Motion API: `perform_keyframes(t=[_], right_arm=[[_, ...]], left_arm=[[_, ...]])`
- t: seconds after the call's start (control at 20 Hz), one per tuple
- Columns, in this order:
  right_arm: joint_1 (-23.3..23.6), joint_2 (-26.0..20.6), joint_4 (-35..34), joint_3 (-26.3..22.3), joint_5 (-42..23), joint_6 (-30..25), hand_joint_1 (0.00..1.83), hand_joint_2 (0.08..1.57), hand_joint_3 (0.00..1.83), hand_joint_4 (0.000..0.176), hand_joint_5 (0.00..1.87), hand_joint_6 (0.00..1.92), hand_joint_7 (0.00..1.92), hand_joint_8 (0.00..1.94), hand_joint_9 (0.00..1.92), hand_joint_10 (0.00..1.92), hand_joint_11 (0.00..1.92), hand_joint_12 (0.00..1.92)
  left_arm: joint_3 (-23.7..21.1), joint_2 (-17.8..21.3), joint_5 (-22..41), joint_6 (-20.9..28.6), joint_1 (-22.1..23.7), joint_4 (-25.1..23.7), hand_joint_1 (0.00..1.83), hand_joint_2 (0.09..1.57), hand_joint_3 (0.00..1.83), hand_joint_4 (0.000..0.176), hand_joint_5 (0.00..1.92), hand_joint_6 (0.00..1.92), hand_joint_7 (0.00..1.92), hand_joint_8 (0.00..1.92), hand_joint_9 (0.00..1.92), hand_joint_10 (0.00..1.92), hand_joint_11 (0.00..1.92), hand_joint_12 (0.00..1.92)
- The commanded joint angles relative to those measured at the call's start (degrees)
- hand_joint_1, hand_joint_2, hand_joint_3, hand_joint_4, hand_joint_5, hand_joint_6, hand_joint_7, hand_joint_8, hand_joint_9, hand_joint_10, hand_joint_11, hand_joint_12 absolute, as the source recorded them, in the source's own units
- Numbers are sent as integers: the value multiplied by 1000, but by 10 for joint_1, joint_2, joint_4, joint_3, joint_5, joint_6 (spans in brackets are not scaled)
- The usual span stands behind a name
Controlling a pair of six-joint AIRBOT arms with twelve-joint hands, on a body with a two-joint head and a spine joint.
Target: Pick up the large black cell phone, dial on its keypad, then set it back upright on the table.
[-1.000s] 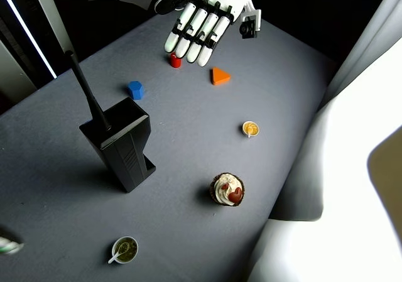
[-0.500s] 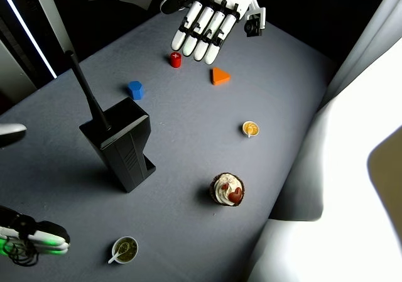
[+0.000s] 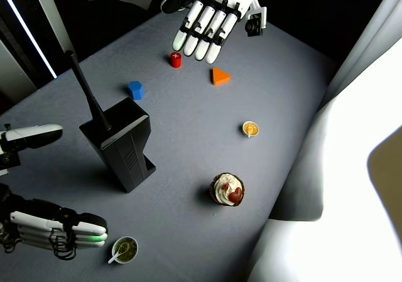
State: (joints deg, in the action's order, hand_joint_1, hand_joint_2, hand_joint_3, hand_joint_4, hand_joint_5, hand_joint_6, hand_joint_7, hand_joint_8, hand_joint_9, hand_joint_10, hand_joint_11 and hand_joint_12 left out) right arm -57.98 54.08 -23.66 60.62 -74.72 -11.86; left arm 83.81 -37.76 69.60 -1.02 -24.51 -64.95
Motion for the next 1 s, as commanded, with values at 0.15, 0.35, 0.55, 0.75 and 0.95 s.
perform_keyframes(t=[0.15, 0.35, 0.55, 0.75, 0.95], right_arm=[[26, 8, -1, 6, -52, 7, 760, 947, 0, 0, 0, 0, 0, 0, 0, 0, 0, 221], [46, 17, 6, 15, -41, 11, 785, 929, 0, 0, 0, 0, 0, 0, 0, 0, 0, 116], [71, 26, 18, 23, -24, 14, 755, 894, 0, 0, 0, 0, 0, 0, 0, 0, 0, 155], [93, 34, 29, 23, -14, 23, 699, 916, 5, 0, 0, 0, 0, 0, 0, 0, 0, 84], [106, 36, 39, 23, -5, 23, 707, 919, 0, 0, 0, 0, 0, 0, 0, 0, 0, 199]], left_arm=[[3, 2, 45, 2, 17, 54, 0, 1125, 1, 0, 151, 2, 133, 0, 140, 0, 0, 417], [3, 2, 47, 2, 17, 54, 0, 1117, 0, 0, 110, 0, 97, 1, 107, 0, 0, 314], [3, 2, 47, 2, 17, 54, 0, 1125, 0, 0, 148, 4, 124, 4, 127, 3, 0, 392], [3, 1, 46, 5, 19, 54, 0, 1126, 1, 0, 150, 1, 130, 4, 128, 4, 0, 379], [3, 1, 46, 4, 19, 54, 0, 1132, 2, 0, 132, 5, 112, 4, 100, 5, 0, 295]])
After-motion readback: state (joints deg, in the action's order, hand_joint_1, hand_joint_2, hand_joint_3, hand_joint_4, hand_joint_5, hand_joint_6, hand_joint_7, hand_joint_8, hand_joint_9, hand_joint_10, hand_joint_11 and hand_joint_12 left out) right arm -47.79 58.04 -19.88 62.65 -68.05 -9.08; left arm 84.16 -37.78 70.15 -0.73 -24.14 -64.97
